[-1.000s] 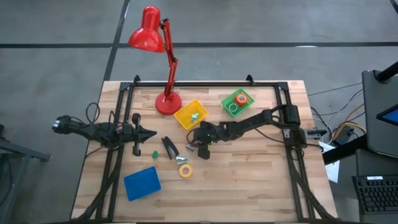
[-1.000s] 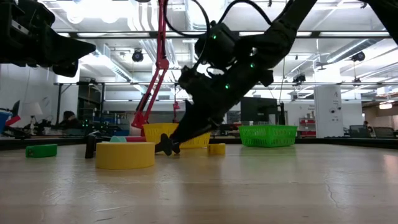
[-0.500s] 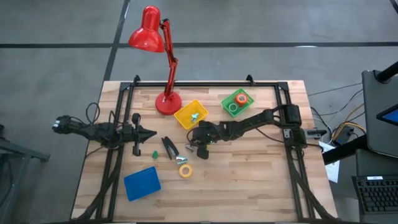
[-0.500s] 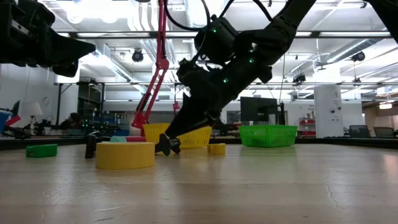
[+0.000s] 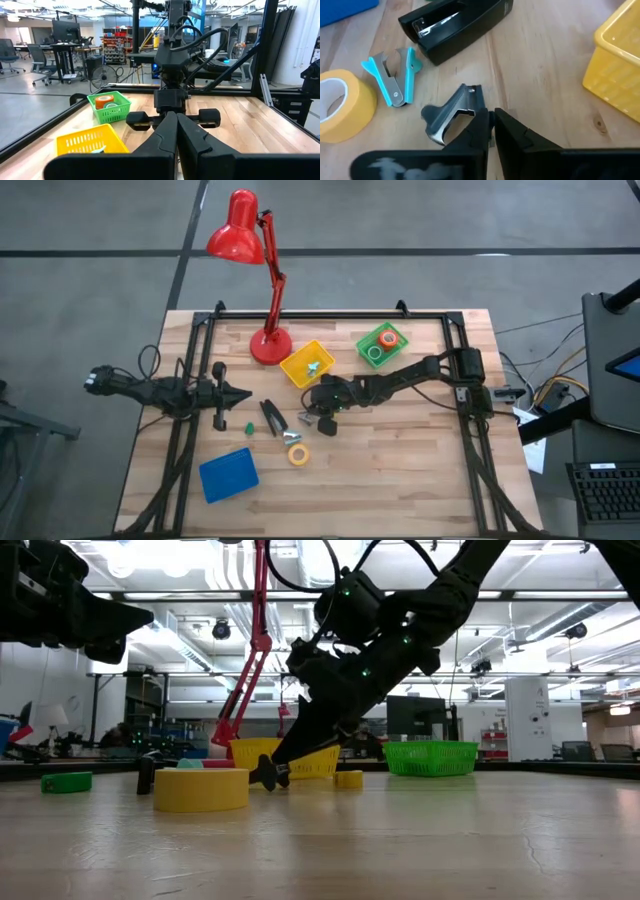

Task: Pick and place Stapler, Stapler remover, tape
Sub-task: Put the black staple remover into the yellow bin, then put the yellow tape into the green bin

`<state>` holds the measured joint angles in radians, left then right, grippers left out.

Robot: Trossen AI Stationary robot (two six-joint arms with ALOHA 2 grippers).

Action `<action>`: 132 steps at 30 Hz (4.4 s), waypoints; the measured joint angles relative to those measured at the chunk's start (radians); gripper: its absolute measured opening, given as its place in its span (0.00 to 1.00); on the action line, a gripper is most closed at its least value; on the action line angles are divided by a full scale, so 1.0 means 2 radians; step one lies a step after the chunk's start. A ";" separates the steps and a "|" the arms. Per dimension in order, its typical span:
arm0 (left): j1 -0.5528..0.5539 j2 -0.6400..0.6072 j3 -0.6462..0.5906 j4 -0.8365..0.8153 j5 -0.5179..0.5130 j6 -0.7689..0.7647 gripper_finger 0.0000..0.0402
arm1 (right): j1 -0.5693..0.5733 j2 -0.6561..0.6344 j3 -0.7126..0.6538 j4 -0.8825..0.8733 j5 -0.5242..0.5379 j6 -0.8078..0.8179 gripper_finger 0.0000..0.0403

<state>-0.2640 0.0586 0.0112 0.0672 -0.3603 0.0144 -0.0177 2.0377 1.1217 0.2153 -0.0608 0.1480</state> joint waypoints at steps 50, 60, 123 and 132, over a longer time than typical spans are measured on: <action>0.000 0.000 0.000 0.000 0.000 0.000 0.02 | -0.123 -0.080 0.016 -0.027 0.044 -0.062 0.03; 0.000 0.000 0.000 0.000 0.000 0.000 0.02 | -0.119 -0.085 0.016 -0.041 0.015 -0.063 0.26; -0.064 0.431 0.167 0.192 0.024 -0.213 0.46 | 0.118 -0.377 -0.241 0.097 -0.069 0.003 0.02; -0.145 0.667 0.375 -0.011 0.010 -0.240 0.44 | 0.118 -0.377 -0.245 0.092 -0.070 0.000 0.02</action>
<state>-0.5535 1.3932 0.7606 0.0445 -0.3408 -0.4655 0.2180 1.2839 0.6312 0.4000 -0.2001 0.1477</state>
